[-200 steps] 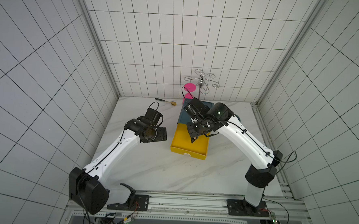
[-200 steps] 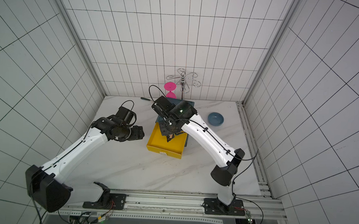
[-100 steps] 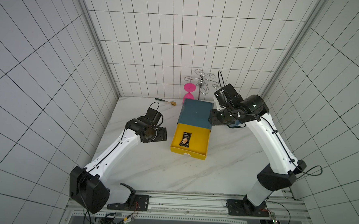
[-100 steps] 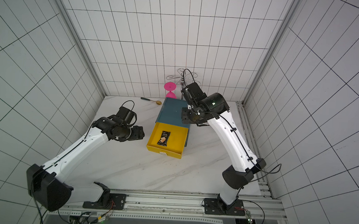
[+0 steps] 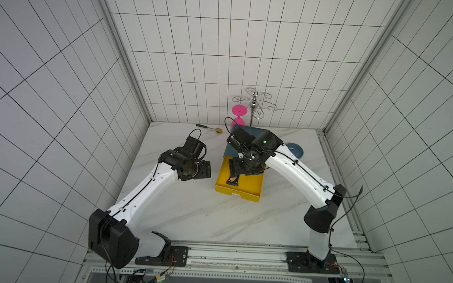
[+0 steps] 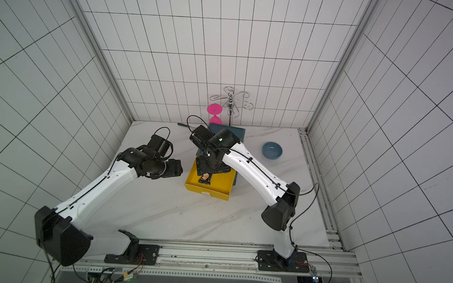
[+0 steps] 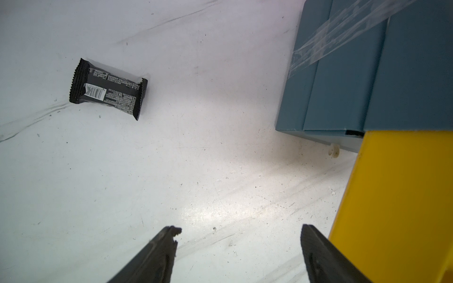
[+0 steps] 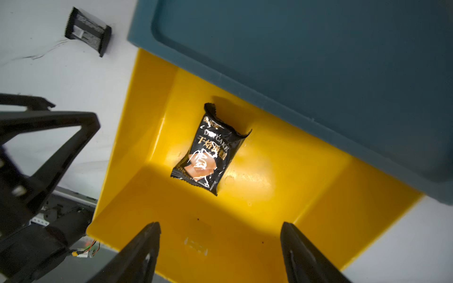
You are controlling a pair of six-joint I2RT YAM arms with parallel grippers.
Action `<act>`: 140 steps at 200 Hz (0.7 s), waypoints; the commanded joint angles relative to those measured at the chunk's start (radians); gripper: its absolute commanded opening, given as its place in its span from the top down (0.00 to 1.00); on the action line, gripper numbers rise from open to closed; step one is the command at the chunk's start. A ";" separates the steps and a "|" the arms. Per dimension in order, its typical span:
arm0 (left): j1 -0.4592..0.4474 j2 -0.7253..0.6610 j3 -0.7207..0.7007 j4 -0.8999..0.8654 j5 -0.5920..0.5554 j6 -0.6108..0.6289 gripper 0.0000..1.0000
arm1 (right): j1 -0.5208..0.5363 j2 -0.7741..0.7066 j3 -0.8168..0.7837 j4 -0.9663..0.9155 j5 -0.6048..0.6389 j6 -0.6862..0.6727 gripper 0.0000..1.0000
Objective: Take the cookies out of the drawer
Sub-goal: Pick up the cookie from the drawer.
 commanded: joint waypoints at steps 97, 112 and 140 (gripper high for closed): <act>0.038 -0.028 -0.054 0.045 0.034 0.031 0.17 | 0.031 0.163 0.089 -0.013 0.152 0.152 0.14; 0.044 -0.032 -0.061 0.048 0.038 0.031 0.17 | 0.032 0.178 0.092 -0.006 0.155 0.156 0.14; 0.053 -0.039 -0.068 0.049 0.043 0.038 0.17 | 0.028 0.199 0.090 -0.002 0.178 0.160 0.15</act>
